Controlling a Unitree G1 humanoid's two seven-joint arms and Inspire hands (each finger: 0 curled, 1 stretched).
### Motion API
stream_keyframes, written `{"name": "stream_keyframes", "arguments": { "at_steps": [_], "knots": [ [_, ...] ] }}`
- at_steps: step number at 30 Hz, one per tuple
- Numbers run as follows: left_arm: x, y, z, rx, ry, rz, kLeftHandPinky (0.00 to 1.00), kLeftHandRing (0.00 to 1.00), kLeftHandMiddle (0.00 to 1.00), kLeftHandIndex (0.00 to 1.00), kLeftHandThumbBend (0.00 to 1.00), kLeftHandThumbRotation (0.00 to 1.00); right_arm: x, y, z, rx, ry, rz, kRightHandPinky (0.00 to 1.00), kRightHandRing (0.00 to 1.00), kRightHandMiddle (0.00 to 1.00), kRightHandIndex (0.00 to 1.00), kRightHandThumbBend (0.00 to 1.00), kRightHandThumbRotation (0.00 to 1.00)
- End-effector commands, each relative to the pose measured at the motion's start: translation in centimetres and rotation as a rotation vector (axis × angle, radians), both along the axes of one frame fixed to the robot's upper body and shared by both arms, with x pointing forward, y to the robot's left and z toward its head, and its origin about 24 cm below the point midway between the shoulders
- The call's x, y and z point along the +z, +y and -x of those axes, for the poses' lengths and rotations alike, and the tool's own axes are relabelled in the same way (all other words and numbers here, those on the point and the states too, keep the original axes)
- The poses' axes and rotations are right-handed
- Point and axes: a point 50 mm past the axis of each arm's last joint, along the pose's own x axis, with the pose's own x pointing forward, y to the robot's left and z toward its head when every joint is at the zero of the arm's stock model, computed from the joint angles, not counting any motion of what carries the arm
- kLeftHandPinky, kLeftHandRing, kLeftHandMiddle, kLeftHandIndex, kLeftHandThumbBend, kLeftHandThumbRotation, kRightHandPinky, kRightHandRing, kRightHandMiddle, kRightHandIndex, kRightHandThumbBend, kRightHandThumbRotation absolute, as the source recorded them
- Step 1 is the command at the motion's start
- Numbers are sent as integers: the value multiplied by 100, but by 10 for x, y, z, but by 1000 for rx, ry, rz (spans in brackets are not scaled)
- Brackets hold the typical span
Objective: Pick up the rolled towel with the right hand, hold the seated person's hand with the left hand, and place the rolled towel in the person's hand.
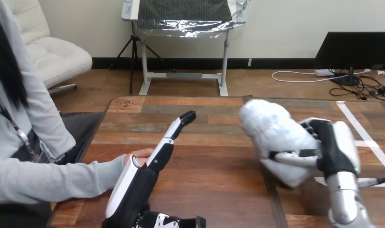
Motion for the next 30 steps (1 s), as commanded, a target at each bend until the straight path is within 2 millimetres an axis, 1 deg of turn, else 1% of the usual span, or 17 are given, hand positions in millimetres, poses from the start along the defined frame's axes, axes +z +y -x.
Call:
{"name": "stream_keyframes", "arguments": {
  "at_steps": [1, 4, 7, 13, 14, 15, 23, 30],
  "knots": [
    [14, -1, -9, -5, -66, 13, 100, 99, 97, 95, 100, 72, 41, 10, -22, 25, -243, -56, 22, 29, 43, 43, 80, 0],
    [14, -1, -9, 5, -55, 9, 100, 99, 98, 95, 100, 71, 43, 14, -20, 45, -286, -64, 22, 28, 42, 43, 80, 0],
    [13, 0, -10, 15, -43, 4, 100, 100, 98, 95, 100, 68, 44, 17, -18, 56, -317, -63, 23, 29, 42, 43, 81, 0],
    [12, 1, -9, 71, -16, -4, 100, 98, 96, 94, 100, 60, 46, 22, -16, 71, -364, -73, 24, 30, 41, 43, 80, 0],
    [12, 1, -9, 83, -12, -8, 99, 96, 95, 92, 100, 56, 46, 23, -16, 75, -372, -76, 25, 30, 40, 43, 80, 0],
    [12, 1, -9, 92, -9, -11, 98, 96, 95, 92, 100, 55, 46, 24, -15, 78, -377, -78, 25, 30, 40, 43, 80, 0],
    [11, 1, -9, 172, 4, -97, 93, 92, 92, 89, 100, 47, 47, 31, -12, 92, -429, -111, 26, 30, 39, 42, 81, 0],
    [10, 0, -8, 216, 17, -169, 92, 92, 92, 90, 100, 44, 45, 35, -9, 104, -446, -126, 26, 31, 39, 41, 81, 0]
  ]
}}
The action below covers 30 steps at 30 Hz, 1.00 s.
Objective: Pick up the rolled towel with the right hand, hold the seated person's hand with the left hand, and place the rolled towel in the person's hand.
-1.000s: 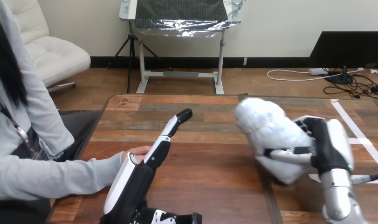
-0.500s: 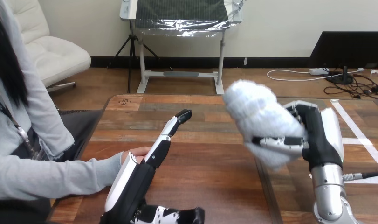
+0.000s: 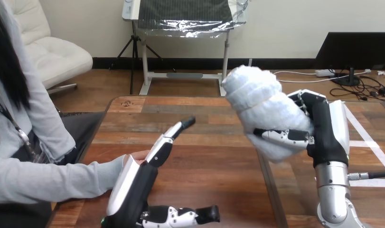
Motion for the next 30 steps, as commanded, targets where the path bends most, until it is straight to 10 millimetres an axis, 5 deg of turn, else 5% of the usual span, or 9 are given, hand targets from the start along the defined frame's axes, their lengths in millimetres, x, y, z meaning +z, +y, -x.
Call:
{"name": "stream_keyframes", "arguments": {
  "at_steps": [1, 30],
  "knots": [
    [14, 0, -7, 43, -70, -41, 92, 92, 92, 90, 100, 44, 19, 10, -8, 23, -122, -44, 26, 31, 39, 41, 81, 0],
    [8, 24, -17, 255, -59, -325, 84, 87, 87, 86, 100, 18, 14, 32, 5, 109, -194, -111, 24, 29, 36, 40, 80, 0]
  ]
}}
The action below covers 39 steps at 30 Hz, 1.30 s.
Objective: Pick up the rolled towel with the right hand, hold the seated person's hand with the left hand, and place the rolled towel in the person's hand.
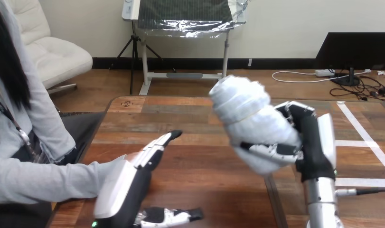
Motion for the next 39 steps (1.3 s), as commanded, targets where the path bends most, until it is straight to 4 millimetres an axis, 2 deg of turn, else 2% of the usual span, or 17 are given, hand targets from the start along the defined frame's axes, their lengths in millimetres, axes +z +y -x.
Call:
{"name": "stream_keyframes", "arguments": {
  "at_steps": [1, 10, 28, 39],
  "knots": [
    [20, 10, -15, 25, -109, -66, 84, 87, 87, 86, 100, 18, 32, 10, -15, 32, -180, -49, 24, 29, 36, 39, 80, 0],
    [24, 25, -20, 61, -109, -150, 82, 85, 87, 86, 100, 16, 30, 14, -12, 51, -190, -59, 24, 29, 36, 39, 79, 0],
    [38, 53, -29, 101, -101, -268, 81, 86, 89, 88, 100, 20, 26, 18, -5, 66, -200, -46, 25, 29, 37, 38, 77, 0],
    [44, 65, -34, 110, -90, -300, 81, 86, 89, 88, 100, 13, 25, 18, -2, 72, -199, -50, 25, 29, 37, 38, 77, 0]
  ]
}}
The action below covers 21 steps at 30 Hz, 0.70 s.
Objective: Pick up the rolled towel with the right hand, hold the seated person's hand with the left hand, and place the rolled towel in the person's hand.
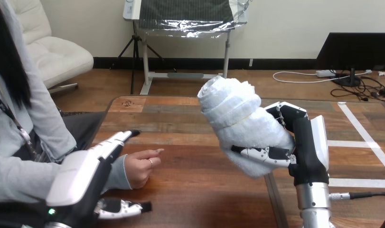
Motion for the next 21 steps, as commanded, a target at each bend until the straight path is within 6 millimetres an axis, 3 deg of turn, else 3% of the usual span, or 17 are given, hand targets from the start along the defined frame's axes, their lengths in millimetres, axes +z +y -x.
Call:
{"name": "stream_keyframes", "arguments": {
  "at_steps": [1, 21],
  "knots": [
    [30, 4, -21, -20, -117, -19, 81, 86, 88, 88, 100, 12, 22, 6, -10, 22, -122, -38, 25, 29, 37, 38, 77, 0],
    [32, 20, -35, 4, -65, -88, 81, 86, 89, 89, 100, 17, 22, 5, -6, 39, -142, -54, 25, 30, 38, 37, 76, 0]
  ]
}}
